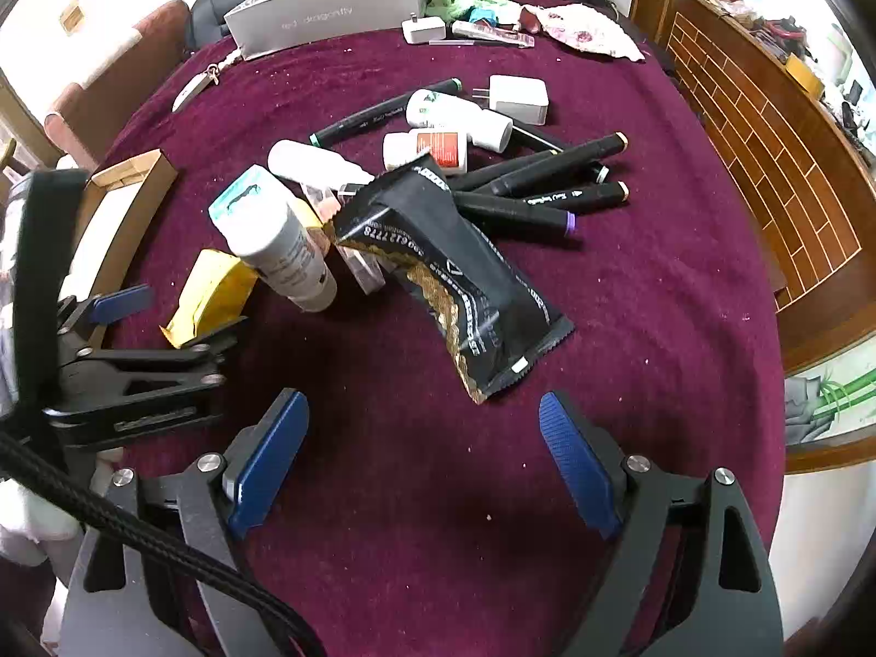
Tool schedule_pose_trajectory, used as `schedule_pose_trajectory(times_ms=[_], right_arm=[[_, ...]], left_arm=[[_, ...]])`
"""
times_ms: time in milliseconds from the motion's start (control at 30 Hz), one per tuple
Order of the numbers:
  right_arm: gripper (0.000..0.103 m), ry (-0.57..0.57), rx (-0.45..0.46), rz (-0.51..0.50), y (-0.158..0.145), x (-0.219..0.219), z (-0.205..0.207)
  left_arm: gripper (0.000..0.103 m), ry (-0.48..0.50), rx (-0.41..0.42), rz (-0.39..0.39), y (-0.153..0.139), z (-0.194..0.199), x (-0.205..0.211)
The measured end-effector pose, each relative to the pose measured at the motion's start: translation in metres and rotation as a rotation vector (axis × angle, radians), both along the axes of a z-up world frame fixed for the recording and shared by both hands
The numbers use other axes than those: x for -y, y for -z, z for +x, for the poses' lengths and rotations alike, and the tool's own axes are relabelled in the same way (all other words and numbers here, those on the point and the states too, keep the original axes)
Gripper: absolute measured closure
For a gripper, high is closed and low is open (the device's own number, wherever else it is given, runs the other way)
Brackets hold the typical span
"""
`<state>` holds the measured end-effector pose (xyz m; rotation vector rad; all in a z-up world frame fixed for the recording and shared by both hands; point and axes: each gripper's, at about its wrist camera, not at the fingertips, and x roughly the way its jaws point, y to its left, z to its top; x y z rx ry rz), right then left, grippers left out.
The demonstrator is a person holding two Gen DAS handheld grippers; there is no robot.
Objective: Organize objects
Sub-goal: 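Grasp the yellow snack pouch with the left gripper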
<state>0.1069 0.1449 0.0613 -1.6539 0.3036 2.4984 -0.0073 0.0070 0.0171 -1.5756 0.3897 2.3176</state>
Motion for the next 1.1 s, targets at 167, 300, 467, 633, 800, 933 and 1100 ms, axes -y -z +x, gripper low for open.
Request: schedule_pose_trajectory(times_ms=[167, 300, 467, 633, 800, 933, 1100], right_arm=[[0.015, 0.002, 0.004, 0.000, 0.001, -0.007, 0.004], [0.015, -0.001, 0.005, -0.003, 0.002, -0.010, 0.007], [0.015, -0.006, 0.019, -0.009, 0.006, -0.011, 0.006], [0.015, -0.011, 0.026, -0.009, 0.007, -0.007, 0.004], [0.015, -0.012, 0.031, -0.006, 0.008, -0.004, 0.002], [0.015, -0.007, 0.035, -0.003, 0.008, -0.002, 0.001], [0.015, -0.004, 0.030, 0.004, 0.007, 0.001, -0.001]], left_arm=[[0.002, -0.005, 0.013, -0.005, 0.005, 0.001, -0.006], [0.003, -0.015, 0.029, -0.017, 0.010, 0.001, -0.006], [0.004, -0.028, 0.054, 0.005, 0.012, 0.002, -0.003], [0.005, -0.025, 0.060, 0.015, 0.012, 0.003, -0.003], [0.007, -0.017, 0.060, 0.019, 0.012, 0.004, -0.003], [0.007, -0.008, 0.056, 0.020, 0.012, 0.006, -0.004], [0.026, 0.005, 0.037, 0.028, 0.010, 0.009, -0.004]])
